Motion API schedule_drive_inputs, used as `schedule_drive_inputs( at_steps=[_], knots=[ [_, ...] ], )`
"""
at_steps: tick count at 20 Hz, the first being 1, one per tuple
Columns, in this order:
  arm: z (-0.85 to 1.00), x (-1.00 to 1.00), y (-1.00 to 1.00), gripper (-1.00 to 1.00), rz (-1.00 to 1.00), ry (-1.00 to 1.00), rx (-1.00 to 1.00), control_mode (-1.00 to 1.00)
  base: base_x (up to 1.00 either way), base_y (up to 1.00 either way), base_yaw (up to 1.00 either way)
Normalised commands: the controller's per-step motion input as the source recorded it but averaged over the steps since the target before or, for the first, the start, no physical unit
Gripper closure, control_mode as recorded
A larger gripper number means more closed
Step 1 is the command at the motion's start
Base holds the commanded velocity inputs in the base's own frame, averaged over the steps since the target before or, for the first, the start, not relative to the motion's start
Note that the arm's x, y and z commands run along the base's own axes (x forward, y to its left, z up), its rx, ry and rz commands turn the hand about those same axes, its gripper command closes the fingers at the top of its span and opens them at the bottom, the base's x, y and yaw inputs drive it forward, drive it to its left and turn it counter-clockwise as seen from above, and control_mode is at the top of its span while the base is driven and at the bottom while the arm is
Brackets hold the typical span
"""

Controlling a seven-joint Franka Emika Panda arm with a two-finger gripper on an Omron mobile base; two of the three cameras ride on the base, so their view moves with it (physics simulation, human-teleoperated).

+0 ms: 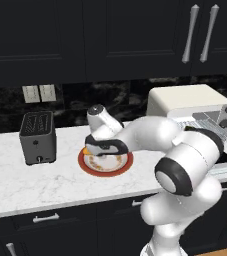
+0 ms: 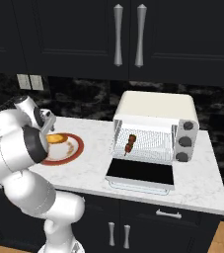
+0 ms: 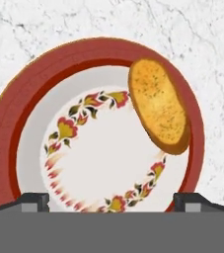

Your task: Pick up the kebab skewer and baguette bread, and place them inside the toaster oven. Close the toaster oven door and start by setting the timer.

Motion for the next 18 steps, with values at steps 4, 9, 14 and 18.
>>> schedule_drive_inputs(
  at_steps=[4,9,14,18],
  knots=[
    [-0.37,0.24,0.06,-1.00,0.06,0.00,-0.04,-1.00,0.00,0.00,0.00],
    [-0.11,0.42,0.01,-1.00,0.05,0.00,-0.03,-1.00,0.00,0.00,0.00],
    [-0.13,0.31,0.04,-1.00,0.04,0.00,-0.04,-1.00,0.00,0.00,0.00],
    [-0.23,0.35,0.18,-1.00,0.02,0.00,-0.03,-1.00,0.00,0.00,0.00]
  ],
)
